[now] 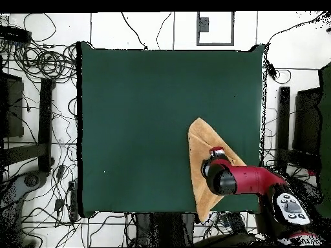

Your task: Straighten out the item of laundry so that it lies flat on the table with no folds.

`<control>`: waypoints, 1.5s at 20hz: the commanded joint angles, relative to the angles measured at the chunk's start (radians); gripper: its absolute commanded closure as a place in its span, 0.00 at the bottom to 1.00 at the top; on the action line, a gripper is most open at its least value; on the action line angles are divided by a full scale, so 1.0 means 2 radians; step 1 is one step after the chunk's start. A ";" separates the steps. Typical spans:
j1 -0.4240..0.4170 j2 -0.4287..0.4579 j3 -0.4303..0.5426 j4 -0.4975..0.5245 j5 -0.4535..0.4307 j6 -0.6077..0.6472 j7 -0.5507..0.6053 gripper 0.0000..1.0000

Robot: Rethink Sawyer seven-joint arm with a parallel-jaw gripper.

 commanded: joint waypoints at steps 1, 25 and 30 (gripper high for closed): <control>-0.021 0.040 -0.001 0.014 -0.071 0.113 -0.164 1.00; -0.082 -0.043 0.047 0.086 -0.117 0.144 -0.210 1.00; -0.076 -0.019 0.035 0.077 -0.155 0.127 -0.184 1.00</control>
